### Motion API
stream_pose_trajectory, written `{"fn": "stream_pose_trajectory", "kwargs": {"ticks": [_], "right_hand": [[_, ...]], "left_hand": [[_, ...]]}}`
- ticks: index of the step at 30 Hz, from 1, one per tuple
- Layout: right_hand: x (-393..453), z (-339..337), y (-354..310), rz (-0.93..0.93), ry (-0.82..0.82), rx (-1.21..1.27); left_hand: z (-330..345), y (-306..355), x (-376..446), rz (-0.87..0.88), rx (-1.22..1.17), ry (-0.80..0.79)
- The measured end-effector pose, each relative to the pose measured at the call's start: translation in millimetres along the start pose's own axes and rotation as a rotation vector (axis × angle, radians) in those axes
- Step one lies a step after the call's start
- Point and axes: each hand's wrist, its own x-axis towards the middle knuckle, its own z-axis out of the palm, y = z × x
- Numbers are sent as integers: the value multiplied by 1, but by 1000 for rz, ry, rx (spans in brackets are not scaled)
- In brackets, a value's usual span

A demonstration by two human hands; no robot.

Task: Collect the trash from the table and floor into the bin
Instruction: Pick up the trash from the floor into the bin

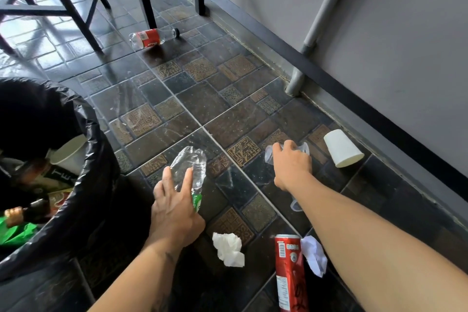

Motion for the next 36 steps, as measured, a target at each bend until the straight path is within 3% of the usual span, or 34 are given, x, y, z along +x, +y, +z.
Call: {"fn": "stream_pose_trajectory", "kwargs": {"ticks": [5,15,36], "right_hand": [[-5,5,5,6,20,3],[-15,-6,5,75,-97,24],[-29,-30,-2,2,-5,236]], "left_hand": [[0,6,-4,25,-24,11],[-11,10,-15,130,-31,73],[-22,5,-23,124,-117,48]]}}
